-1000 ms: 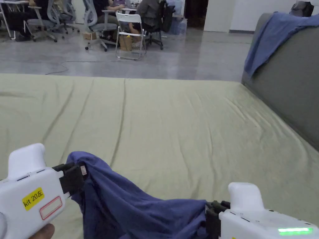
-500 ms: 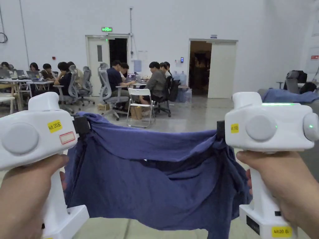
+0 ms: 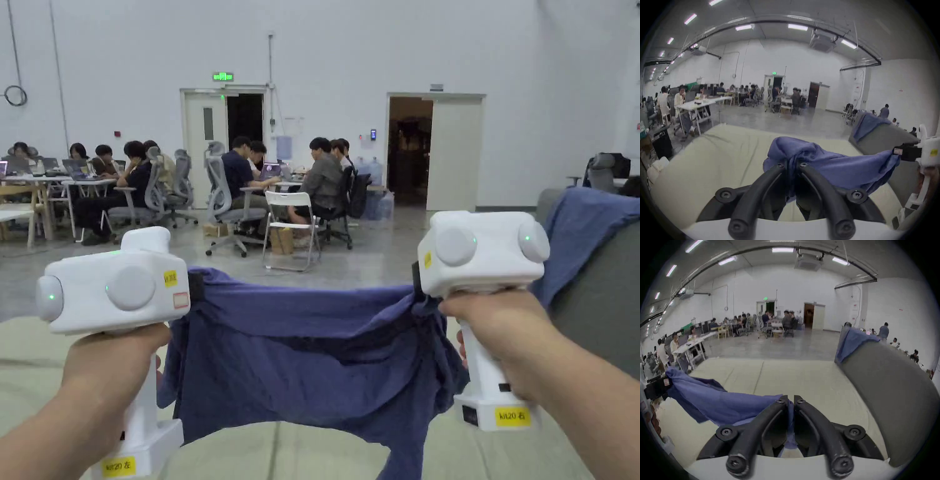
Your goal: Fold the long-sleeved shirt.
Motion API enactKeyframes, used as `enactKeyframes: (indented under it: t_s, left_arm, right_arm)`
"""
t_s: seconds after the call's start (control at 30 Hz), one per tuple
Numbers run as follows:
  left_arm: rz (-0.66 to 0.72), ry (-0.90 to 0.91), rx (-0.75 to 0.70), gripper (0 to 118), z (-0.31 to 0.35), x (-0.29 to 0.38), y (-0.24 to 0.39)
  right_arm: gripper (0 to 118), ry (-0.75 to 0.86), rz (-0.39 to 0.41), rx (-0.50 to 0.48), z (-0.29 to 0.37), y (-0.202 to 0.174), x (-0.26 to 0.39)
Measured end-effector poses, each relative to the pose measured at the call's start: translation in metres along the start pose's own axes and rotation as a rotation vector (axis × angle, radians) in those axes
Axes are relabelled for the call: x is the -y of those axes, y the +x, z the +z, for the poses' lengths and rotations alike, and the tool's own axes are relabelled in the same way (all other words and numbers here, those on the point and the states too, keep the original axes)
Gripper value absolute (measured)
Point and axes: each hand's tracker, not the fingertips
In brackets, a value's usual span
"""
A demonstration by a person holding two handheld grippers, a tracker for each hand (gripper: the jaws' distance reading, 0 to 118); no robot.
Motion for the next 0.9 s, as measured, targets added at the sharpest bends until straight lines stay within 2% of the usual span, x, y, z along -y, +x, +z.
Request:
enactKeyframes:
  t_s: [0.1, 0.23, 0.3, 0.37, 0.43, 0.5, 0.6, 0.77, 0.9]
  left_arm:
    - [-0.047, -0.175, -0.057, 4, -0.040, 0.081, -0.016]
    - [-0.049, -0.406, -0.043, 4, -0.060, 0.201, -0.039]
    - [-0.054, -0.458, -0.071, 4, -0.049, 0.256, -0.044]
    - [-0.026, -0.548, -0.078, 4, -0.036, 0.295, -0.054]
    - [0.051, -0.547, -0.058, 4, -0.009, 0.313, -0.065]
    - [0.082, -0.508, -0.013, 4, 0.025, 0.314, -0.075]
    - [0.031, -0.545, -0.001, 4, 0.078, 0.307, -0.077]
    - [-0.009, -0.628, 0.068, 4, 0.162, 0.318, -0.073]
    - [-0.076, -0.714, 0.061, 4, 0.193, 0.339, -0.072]
  right_arm:
    - [3, -0.152, 0.056, -0.006, -0.059, -0.013, 0.084]
    - [3, -0.377, 0.027, -0.034, -0.105, -0.024, 0.209]
    - [3, -0.470, -0.103, -0.046, -0.105, -0.025, 0.264]
    - [3, -0.560, -0.166, -0.054, -0.094, -0.021, 0.303]
    - [3, -0.534, -0.158, -0.053, -0.068, -0.014, 0.322]
    - [3, -0.476, -0.129, -0.094, -0.028, -0.009, 0.328]
    - [3, -0.492, -0.046, -0.111, 0.026, -0.004, 0.338]
    - [3, -0.546, -0.015, -0.153, 0.100, 0.001, 0.369]
    - [3, -0.623, 0.030, -0.164, 0.118, -0.002, 0.400]
